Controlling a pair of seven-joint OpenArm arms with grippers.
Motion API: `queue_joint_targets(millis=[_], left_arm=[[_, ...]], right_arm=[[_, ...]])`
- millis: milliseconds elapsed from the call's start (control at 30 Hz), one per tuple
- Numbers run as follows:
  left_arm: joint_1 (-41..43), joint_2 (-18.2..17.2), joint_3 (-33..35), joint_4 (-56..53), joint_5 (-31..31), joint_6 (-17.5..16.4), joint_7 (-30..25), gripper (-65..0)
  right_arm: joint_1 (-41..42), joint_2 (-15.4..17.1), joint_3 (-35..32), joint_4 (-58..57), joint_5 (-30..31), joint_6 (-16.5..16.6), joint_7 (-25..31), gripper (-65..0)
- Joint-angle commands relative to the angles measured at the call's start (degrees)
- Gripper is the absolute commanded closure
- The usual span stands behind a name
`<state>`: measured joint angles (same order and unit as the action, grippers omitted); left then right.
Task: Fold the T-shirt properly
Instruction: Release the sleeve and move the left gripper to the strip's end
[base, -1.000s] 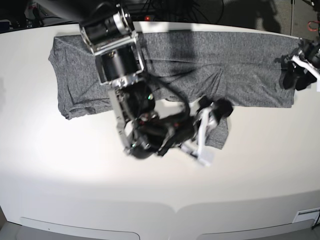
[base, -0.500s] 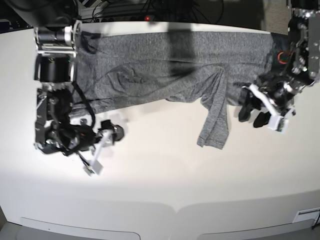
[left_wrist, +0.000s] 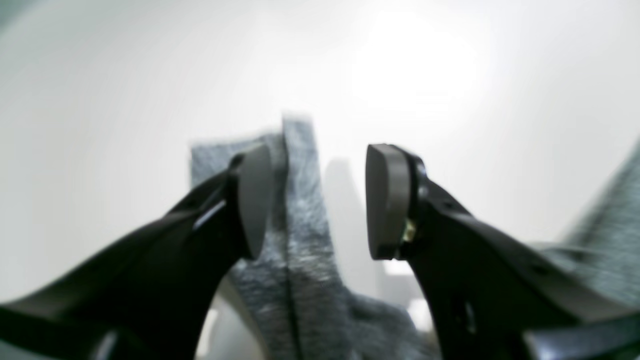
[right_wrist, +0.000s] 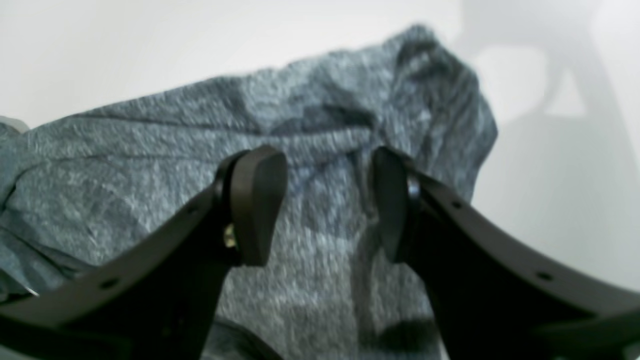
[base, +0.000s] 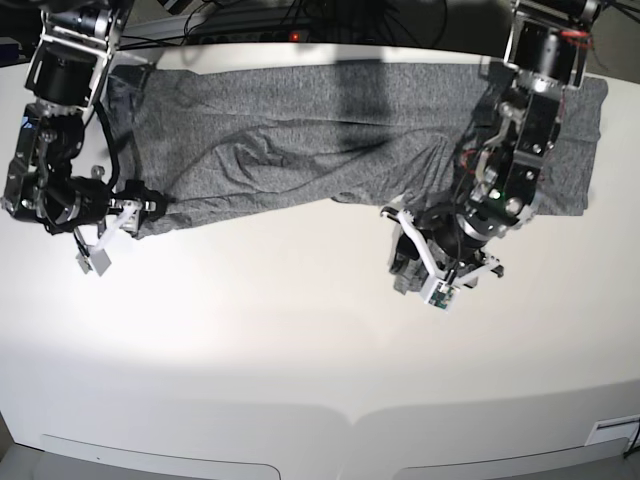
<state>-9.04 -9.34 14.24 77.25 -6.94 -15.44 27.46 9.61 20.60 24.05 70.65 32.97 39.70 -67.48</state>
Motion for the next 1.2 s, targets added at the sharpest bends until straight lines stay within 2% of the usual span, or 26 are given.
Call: queue_joint_targets(millis=[0,67,167,333,433,533,567,667,833,900,1033,1167], left_arm=[[-2.5,0.3,-0.2,-1.1,-0.2,0.9,-1.4,-29.1],[-4.8,0.9,-0.3,-5.6,0.1,2.2,-2.0,-29.1],[-7.5,1.2,-0.2,-10.2,-0.2,2.1,-2.2,-29.1],[-8.1,2.1,-0.2,-11.3,-0.2,1.0,-2.2,-27.8],[-8.1,2.0,-0.2,-11.3,-1.1,-1.1,-2.2,-16.6],[-8.1,2.0,-0.3,-11.3,-2.6,-1.3,-2.1,-1.2],[-8.1,2.0,-0.3,-11.3,-2.8,-1.3,-1.9,0.0],[-8.1,1.3,-0.3,-10.5,-5.6,-1.2,1.7,0.0],[-7.1,-2.6,-0.3,-2.6,-15.8,-1.0,10.6,0.0],[-5.5,-5.6,-0.3,3.2,-19.3,2.0,12.2,0.0],[1.5,-9.1,-3.4,14.9,-13.5,7.0,14.7,0.0],[11.0,-10.9,-9.8,24.2,-12.6,9.1,14.6,0.0]], right_arm=[[0.8,1.3,0.9,1.0,0.6,0.3,0.6,-32.1],[0.7,1.3,1.9,1.0,0.6,0.3,0.4,-32.1],[0.7,1.3,2.2,1.0,0.7,0.3,0.6,-32.1],[0.7,1.3,2.2,1.0,0.7,0.3,0.7,-32.1],[0.7,1.3,2.2,1.0,0.6,0.3,0.7,-32.1],[0.7,1.3,2.2,1.0,0.6,0.3,0.8,-32.1],[0.7,1.3,2.2,1.0,0.6,0.3,1.0,-32.1],[0.7,1.3,2.2,1.0,0.6,0.3,2.3,-32.1],[0.7,1.3,2.2,1.0,0.6,0.3,3.9,-32.1],[0.7,1.3,2.2,1.0,0.6,0.3,4.5,-32.1],[0.9,1.1,2.2,1.0,0.6,0.3,4.5,-32.1],[0.9,1.1,2.2,1.0,0.6,0.3,4.8,-32.1]])
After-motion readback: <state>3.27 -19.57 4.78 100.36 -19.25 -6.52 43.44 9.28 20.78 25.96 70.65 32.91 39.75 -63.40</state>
